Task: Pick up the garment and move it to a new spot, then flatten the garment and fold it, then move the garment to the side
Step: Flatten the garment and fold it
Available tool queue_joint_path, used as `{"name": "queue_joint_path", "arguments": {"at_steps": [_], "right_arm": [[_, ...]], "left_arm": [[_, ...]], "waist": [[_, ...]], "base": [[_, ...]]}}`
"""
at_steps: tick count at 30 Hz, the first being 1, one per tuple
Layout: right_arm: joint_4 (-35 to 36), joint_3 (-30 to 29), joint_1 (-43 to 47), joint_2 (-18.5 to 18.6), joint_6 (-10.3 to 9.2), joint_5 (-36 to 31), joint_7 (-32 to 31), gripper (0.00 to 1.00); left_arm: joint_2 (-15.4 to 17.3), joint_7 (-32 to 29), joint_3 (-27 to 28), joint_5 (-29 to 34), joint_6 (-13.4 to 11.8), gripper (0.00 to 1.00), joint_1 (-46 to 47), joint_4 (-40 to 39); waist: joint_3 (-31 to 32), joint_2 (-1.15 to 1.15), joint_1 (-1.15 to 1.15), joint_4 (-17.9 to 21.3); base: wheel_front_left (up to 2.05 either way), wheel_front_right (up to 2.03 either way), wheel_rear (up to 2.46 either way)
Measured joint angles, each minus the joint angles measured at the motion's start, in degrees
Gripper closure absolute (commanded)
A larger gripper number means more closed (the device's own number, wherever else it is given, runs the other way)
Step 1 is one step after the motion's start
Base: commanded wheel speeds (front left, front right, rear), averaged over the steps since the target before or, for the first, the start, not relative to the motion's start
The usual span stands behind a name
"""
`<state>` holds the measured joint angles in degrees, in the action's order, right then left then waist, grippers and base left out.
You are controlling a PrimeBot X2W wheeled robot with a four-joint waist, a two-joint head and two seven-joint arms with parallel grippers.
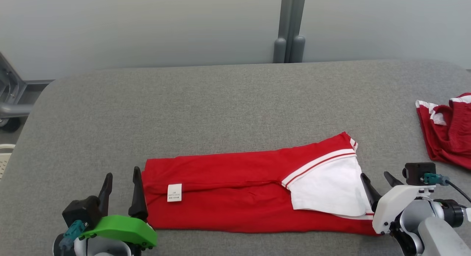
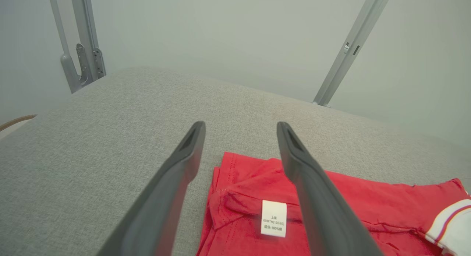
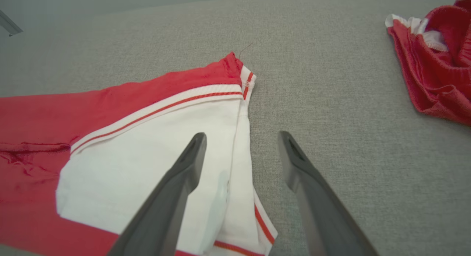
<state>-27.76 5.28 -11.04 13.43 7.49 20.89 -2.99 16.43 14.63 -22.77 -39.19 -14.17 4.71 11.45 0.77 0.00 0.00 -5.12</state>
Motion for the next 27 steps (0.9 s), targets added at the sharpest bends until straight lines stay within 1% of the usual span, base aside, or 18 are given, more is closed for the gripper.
{"name": "queue_joint_path", "arguments": {"at_steps": [7,12,15,20,26,27], "right_arm": [[-11.38,1.98,-5.14,0.21,0.0,3.03,-3.67,0.0],[-18.05,3.33,-9.6,0.16,0.0,7.21,-5.41,0.0],[-19.96,4.38,-11.15,0.16,0.0,9.39,-5.73,0.0],[-20.97,7.73,-12.46,0.22,-0.01,12.47,-6.5,0.0],[-22.74,12.04,-13.84,0.64,-0.02,13.26,-6.21,0.0],[-23.26,12.6,-14.06,0.65,-0.02,13.18,-6.11,0.15]], "left_arm": [[-0.43,0.07,0.24,0.36,0.13,0.0,0.65,-0.25],[-0.32,0.14,0.77,1.16,0.11,0.0,1.37,-1.2],[-0.12,0.14,0.58,1.87,0.14,0.0,1.57,-1.31],[0.77,0.15,0.42,2.71,0.31,0.0,1.85,-0.93],[0.8,0.15,0.54,2.76,0.3,0.0,1.87,-0.69],[0.79,0.15,0.55,2.76,0.3,0.0,1.87,-0.67]], "waist": [[-1.11,0.0,0.0,-2.21],[-2.03,0.0,0.0,-3.72],[-2.35,0.0,0.0,-4.38],[-2.67,0.0,0.0,-5.13],[-2.81,0.0,0.0,-5.29],[-2.82,0.0,0.0,-5.3]], "base": [[0.0,0.0,0.0],[0.0,0.0,0.0],[0.0,0.0,0.0],[0.0,0.0,0.0],[0.0,0.0,0.0],[0.0,0.0,0.0]]}}
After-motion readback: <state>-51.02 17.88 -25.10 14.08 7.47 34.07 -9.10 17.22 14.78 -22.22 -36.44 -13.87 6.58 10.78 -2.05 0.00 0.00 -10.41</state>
